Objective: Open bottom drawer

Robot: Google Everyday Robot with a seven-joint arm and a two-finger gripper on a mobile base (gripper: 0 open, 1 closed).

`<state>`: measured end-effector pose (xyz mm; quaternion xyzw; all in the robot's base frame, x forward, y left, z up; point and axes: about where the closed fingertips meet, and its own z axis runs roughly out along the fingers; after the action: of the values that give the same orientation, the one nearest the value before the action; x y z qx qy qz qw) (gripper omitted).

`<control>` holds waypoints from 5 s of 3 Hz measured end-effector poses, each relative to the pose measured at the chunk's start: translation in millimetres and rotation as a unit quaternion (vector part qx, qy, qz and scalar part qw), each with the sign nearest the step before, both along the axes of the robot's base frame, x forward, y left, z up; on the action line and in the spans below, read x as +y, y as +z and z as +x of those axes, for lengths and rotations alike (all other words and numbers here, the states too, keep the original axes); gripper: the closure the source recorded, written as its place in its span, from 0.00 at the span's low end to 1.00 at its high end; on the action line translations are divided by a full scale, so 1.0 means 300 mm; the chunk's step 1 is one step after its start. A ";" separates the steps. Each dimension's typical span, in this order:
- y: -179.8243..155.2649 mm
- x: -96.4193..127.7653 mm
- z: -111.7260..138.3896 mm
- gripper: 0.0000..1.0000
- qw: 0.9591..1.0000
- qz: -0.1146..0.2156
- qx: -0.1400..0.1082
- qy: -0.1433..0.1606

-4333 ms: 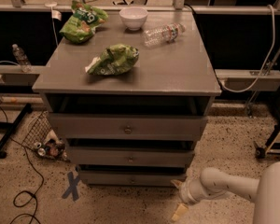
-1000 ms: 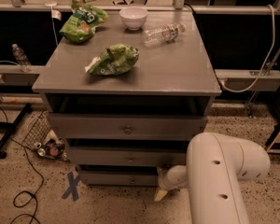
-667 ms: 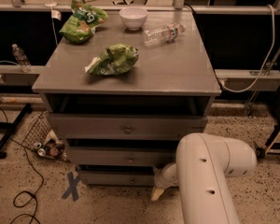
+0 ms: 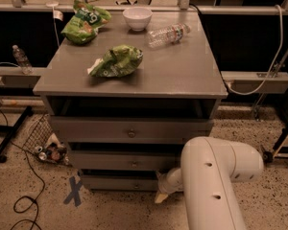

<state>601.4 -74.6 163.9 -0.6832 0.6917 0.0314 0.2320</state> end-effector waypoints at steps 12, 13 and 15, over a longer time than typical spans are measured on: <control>0.003 -0.041 -0.274 1.00 0.999 0.015 0.031 -0.042; 0.009 -0.039 -0.348 1.00 0.998 0.016 0.034 -0.052; 0.008 -0.037 -0.467 1.00 0.996 0.023 0.040 -0.074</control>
Offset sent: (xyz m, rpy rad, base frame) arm -0.0010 0.0010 -0.0010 0.0007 0.0019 0.0012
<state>461.2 -85.7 166.4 -0.6231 0.7479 0.0576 0.2217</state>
